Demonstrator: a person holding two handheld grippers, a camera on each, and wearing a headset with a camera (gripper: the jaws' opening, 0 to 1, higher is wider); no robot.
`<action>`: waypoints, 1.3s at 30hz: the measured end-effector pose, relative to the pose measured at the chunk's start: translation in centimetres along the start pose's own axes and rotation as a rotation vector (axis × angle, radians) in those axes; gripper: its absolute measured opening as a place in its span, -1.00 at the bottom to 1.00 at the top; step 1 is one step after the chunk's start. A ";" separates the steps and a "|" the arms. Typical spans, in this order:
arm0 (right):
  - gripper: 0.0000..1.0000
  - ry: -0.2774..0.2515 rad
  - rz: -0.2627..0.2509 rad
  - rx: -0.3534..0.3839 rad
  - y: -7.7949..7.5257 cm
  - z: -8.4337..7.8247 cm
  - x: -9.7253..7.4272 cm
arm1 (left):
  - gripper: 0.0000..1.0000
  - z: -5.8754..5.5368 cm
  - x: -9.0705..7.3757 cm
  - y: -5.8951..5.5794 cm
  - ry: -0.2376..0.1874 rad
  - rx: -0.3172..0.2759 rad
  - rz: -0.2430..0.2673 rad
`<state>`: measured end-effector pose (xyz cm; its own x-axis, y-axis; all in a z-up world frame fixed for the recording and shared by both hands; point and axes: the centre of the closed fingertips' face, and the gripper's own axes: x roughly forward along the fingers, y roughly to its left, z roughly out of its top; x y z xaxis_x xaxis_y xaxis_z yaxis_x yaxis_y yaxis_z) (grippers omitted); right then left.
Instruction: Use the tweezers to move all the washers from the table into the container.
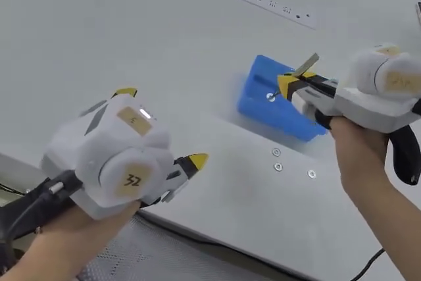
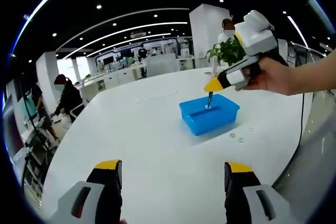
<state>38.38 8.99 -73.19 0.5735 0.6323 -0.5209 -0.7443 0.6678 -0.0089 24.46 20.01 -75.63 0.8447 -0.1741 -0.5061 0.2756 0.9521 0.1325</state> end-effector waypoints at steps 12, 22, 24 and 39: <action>-0.94 0.038 -0.027 0.091 -2.2 -3.2 4.6 | 0.63 -0.3 0.1 0.2 0.016 -0.001 0.009; -0.94 0.083 -0.037 0.076 -2.8 -5.3 6.3 | 0.63 -0.7 0.3 0.3 0.035 0.005 0.015; -0.94 0.085 -0.040 0.077 -2.7 -5.4 6.2 | 0.63 -0.7 0.3 0.3 0.039 0.007 0.016; -0.92 0.073 -0.052 0.099 -3.4 -5.1 5.7 | 0.62 -0.8 0.3 0.4 0.046 0.015 0.021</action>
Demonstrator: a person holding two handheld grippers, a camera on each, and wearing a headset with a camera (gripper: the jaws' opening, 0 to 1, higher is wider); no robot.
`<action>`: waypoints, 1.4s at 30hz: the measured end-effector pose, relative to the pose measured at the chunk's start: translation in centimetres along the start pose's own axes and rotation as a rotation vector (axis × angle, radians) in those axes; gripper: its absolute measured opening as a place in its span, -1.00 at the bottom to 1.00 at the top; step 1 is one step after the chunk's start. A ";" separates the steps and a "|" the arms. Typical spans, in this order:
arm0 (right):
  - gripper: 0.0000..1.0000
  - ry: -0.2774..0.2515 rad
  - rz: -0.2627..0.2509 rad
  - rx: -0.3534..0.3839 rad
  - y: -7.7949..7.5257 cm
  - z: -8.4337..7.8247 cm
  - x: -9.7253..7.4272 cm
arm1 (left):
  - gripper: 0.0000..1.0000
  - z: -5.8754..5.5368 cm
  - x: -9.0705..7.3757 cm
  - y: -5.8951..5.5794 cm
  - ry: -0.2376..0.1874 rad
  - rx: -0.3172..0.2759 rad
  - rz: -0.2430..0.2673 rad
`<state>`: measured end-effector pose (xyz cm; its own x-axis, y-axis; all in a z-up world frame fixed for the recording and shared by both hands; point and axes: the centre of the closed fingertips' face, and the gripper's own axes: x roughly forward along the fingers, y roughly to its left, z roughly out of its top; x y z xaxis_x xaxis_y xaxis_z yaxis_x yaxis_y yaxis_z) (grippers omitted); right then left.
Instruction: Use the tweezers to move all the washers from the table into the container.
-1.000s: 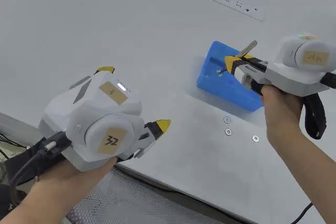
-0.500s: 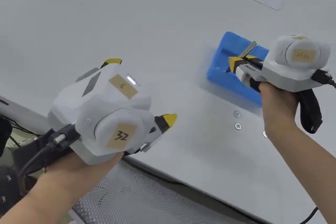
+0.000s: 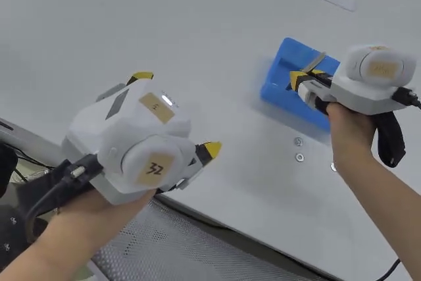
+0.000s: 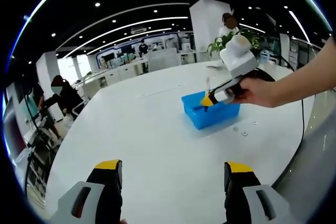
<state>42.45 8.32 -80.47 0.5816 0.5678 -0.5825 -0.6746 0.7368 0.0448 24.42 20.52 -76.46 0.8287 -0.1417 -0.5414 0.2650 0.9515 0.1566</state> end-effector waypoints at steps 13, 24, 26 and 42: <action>-0.92 -0.117 -0.005 0.021 0.2 2.5 -6.4 | 0.62 0.4 -0.1 -0.3 -0.022 0.001 -0.016; -0.92 -0.147 -0.039 0.077 1.7 0.1 -11.1 | 0.61 0.7 -0.3 0.0 -0.043 -0.021 -0.009; -0.92 -0.141 -0.041 0.090 1.8 -0.6 -11.3 | 0.61 0.7 -0.4 0.0 -0.044 -0.016 -0.008; -0.92 0.008 -0.057 0.096 0.9 -6.1 -8.3 | 0.61 0.7 -0.2 -0.1 -0.036 -0.007 -0.010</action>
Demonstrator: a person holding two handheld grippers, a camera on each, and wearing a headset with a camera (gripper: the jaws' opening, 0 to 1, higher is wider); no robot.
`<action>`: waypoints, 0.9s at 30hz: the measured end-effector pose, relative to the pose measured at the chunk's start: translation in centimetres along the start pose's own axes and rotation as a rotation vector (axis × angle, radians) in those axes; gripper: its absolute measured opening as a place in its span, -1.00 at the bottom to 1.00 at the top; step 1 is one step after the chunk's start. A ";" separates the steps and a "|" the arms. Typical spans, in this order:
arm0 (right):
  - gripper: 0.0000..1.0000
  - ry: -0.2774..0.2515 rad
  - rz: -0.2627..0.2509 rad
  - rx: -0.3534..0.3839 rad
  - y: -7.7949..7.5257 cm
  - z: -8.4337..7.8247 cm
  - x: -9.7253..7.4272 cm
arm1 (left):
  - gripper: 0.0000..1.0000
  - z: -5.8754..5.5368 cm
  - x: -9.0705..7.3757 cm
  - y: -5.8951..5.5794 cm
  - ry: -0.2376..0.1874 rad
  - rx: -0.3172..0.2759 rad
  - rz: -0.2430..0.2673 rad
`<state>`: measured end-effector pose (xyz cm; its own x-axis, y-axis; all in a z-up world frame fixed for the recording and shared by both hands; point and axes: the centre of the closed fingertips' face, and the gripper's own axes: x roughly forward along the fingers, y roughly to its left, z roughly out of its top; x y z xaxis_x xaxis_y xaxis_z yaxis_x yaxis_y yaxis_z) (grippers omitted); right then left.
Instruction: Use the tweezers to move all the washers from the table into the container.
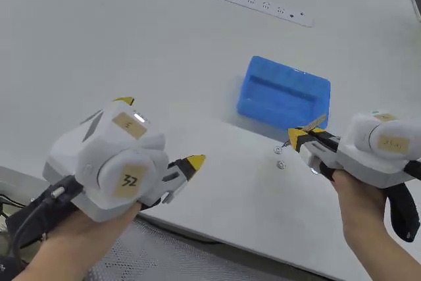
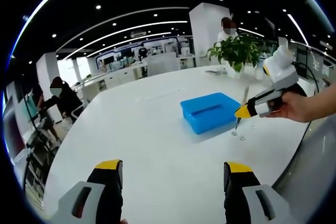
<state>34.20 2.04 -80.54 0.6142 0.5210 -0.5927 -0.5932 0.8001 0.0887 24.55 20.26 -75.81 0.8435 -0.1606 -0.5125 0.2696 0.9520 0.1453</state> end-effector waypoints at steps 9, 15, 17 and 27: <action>-0.91 0.001 -0.012 0.014 -0.3 -0.2 0.4 | 0.60 0.0 0.0 0.0 0.003 0.003 -0.002; -0.91 0.018 -0.013 0.001 -0.1 -0.8 0.7 | 0.60 -0.2 0.0 -0.1 0.008 0.008 -0.005; -0.92 0.009 -0.019 -0.009 0.0 -0.9 0.6 | 0.60 -0.2 0.1 -0.2 0.010 0.010 -0.006; -0.94 0.016 -0.015 -0.070 -0.4 -1.5 0.9 | 0.59 -0.3 0.1 -0.3 0.017 0.019 -0.010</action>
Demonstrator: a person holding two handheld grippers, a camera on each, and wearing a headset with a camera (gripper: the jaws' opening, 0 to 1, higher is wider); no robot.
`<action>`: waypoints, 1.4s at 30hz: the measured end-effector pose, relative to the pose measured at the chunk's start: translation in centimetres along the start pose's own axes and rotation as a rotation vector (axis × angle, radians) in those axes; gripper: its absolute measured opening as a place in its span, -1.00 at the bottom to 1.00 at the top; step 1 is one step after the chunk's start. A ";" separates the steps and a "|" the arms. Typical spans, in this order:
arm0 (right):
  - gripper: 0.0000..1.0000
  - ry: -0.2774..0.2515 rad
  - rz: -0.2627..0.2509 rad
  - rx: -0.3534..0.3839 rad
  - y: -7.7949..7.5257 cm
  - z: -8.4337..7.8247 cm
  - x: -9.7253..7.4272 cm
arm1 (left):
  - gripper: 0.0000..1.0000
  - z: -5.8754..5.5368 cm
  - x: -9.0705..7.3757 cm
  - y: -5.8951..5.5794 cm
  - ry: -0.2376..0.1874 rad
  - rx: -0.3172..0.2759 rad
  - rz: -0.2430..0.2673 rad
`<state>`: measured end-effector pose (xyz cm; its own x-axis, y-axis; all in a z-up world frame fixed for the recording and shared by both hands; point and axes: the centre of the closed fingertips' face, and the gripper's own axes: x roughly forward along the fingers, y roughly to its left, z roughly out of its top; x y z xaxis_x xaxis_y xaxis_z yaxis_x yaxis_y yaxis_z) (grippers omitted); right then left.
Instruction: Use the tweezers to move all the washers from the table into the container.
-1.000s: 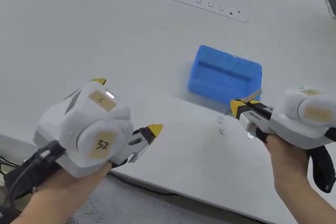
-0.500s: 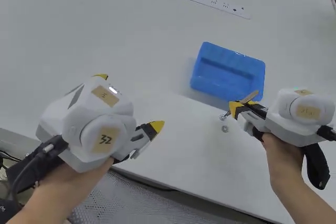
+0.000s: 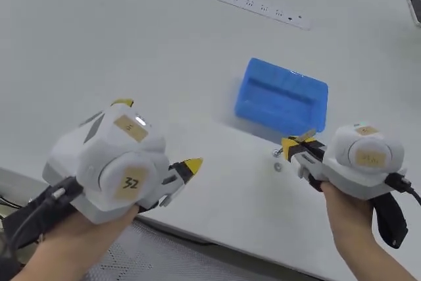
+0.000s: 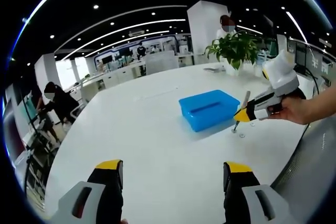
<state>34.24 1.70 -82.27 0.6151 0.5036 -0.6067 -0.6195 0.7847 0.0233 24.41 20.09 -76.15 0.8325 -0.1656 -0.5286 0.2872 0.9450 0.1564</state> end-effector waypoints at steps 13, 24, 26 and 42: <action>-0.95 0.024 0.041 0.048 0.4 1.3 -0.4 | 0.61 0.3 -0.1 0.0 -0.020 -0.008 -0.005; -0.95 -0.030 0.069 0.073 1.7 4.6 -2.3 | 0.62 0.4 -0.1 -0.1 -0.024 -0.012 -0.006; -0.95 -0.048 0.074 0.072 1.7 5.5 -2.4 | 0.62 0.4 -0.2 -0.1 -0.025 -0.011 -0.007; -0.95 -0.116 0.053 0.057 -0.5 9.4 0.4 | 0.62 0.2 -0.1 0.0 -0.016 -0.015 -0.002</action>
<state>39.30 4.90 -75.07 0.6365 0.5809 -0.5073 -0.6260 0.7734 0.1001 24.43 20.08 -75.88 0.8396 -0.1721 -0.5152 0.2822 0.9486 0.1430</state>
